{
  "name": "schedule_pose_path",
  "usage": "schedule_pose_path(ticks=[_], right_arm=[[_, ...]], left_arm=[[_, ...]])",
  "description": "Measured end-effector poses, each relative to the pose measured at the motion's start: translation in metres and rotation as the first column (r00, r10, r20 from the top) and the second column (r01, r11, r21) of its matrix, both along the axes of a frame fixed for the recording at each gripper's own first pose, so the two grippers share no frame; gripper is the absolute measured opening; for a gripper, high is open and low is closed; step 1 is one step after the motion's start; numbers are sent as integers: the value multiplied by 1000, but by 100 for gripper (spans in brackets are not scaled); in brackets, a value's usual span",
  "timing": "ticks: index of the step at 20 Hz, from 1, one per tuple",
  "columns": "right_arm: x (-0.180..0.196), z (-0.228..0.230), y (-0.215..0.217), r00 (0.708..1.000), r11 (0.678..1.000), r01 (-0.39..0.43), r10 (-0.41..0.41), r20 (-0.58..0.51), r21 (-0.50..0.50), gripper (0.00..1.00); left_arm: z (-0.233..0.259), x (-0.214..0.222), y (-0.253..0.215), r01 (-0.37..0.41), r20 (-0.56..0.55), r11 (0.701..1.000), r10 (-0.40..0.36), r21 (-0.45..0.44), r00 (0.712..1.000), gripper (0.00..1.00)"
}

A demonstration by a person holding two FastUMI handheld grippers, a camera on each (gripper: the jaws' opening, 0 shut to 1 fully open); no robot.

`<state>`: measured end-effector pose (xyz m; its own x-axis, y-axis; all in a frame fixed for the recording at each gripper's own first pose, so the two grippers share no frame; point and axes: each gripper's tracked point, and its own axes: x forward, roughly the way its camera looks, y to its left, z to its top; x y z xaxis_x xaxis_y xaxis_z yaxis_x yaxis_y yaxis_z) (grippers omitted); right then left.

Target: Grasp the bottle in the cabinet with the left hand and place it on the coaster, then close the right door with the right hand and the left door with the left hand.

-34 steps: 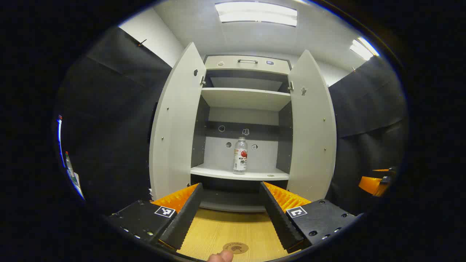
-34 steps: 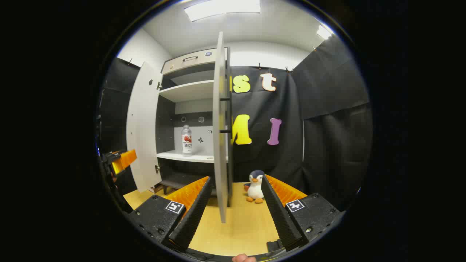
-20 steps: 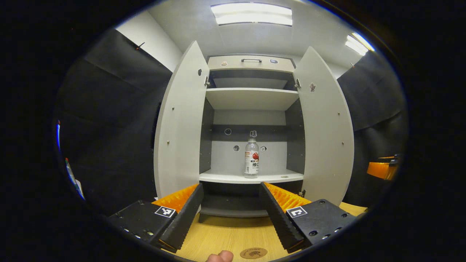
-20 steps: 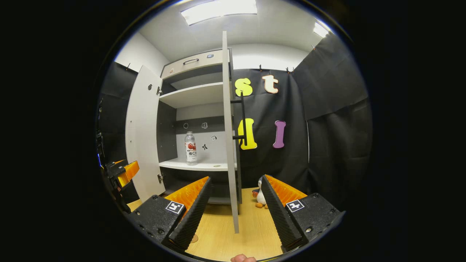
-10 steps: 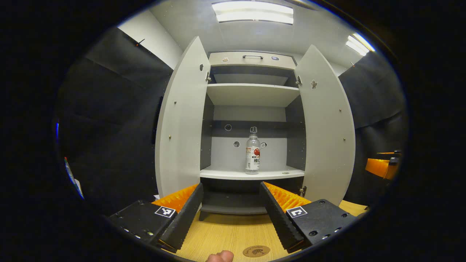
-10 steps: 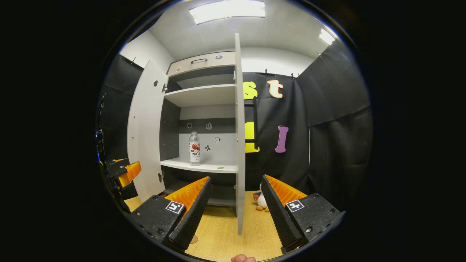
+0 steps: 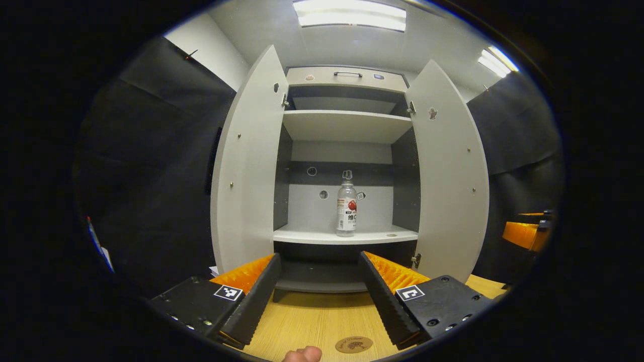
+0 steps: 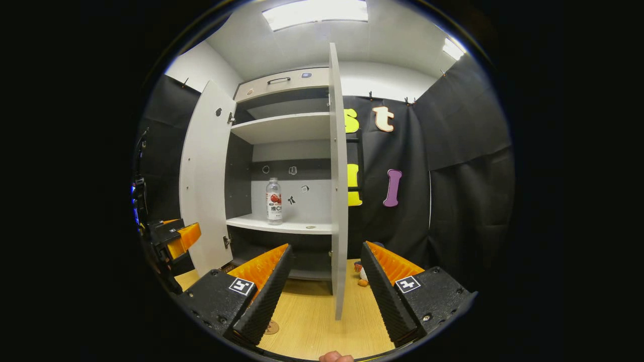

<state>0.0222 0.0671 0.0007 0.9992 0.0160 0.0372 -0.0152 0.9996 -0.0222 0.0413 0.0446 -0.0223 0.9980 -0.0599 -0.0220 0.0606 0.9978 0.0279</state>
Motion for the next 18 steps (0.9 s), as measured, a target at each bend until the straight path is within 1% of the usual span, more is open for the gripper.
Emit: schedule_pose_path(ticks=[4, 8, 11, 15, 18], right_arm=[[-6, -1, 3, 1000, 1000, 8, -8, -5, -10, 84], [-10, -2, -2, 999, 999, 32, -32, -10, -11, 84], [-14, 2, -10, 998, 998, 65, -65, -1, -14, 84], [-23, 5, -17, 995, 995, 102, -102, 7, -20, 84], [-27, 5, -24, 992, 992, 125, -125, 7, -17, 84]], left_arm=[[-1, 19, -15, 58, -21, 998, -58, -4, 998, 95], [14, 46, -34, 110, 11, 994, -110, 2, 994, 95], [26, 68, -50, 149, 32, 989, -148, -13, 988, 94], [36, 105, -67, 180, 27, 983, -180, -31, 983, 94], [38, 139, -70, 159, 18, 987, -159, -19, 987, 95]])
